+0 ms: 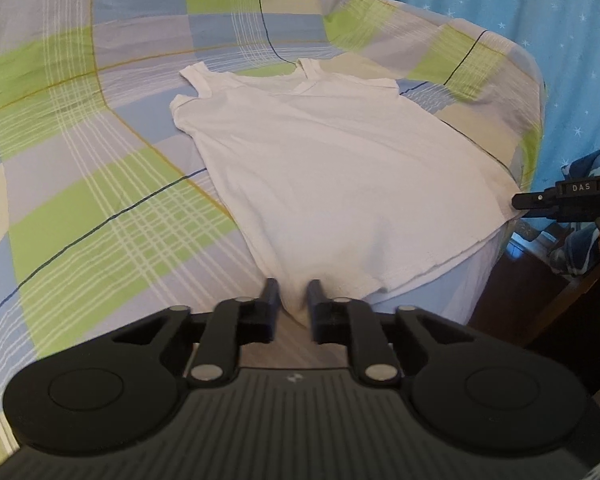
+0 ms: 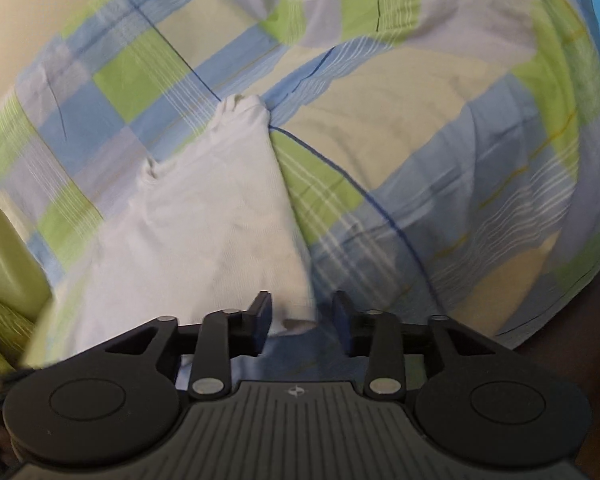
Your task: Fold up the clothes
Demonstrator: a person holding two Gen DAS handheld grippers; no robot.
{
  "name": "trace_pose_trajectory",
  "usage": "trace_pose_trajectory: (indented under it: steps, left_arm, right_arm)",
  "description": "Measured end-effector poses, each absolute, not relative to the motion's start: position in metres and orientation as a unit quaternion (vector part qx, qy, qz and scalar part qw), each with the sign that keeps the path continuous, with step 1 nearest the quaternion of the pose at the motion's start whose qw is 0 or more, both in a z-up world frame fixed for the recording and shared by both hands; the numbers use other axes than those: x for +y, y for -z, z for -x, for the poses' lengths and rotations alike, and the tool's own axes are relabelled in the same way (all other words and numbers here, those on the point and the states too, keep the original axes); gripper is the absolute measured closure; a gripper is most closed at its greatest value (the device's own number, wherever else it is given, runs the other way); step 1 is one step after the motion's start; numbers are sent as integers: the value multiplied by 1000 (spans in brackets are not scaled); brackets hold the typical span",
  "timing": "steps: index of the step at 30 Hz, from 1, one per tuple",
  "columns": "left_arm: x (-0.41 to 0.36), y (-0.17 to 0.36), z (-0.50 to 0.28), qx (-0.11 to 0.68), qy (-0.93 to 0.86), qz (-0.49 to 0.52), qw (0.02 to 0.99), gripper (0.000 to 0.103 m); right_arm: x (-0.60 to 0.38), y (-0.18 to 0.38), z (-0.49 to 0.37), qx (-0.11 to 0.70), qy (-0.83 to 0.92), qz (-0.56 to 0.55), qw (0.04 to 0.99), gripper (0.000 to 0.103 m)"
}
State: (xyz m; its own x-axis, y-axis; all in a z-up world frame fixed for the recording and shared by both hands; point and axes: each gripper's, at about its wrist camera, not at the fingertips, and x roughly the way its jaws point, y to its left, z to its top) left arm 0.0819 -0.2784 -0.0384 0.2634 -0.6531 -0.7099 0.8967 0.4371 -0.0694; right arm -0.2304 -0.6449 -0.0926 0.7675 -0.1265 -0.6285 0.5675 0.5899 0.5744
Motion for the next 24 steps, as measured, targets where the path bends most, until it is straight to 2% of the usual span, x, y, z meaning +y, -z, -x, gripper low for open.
trace_pose_trajectory:
  steps: [5,12,18,22,24]
  left_arm:
    - [-259,27,-78,329,485,-203,785,101]
    - [-252,32,-82,341,476,-220,780,100]
    - [-242,13,-102,334,452,-253,788,94]
    - [-265,-3,-136,316,444,-245,802,93]
    - [-289,-8,-152,308,451,-233,805,87]
  right_arm:
    - [-636,63,241,295,230,-331,866,100]
    - [-624,65,229,346,246,-271,864,101]
    - [-643,36,211,311,240,-228,891,88]
    - [-666,19,183,290,217,-208,909,77]
    - [-671,19,145,291,198,-196,915,73]
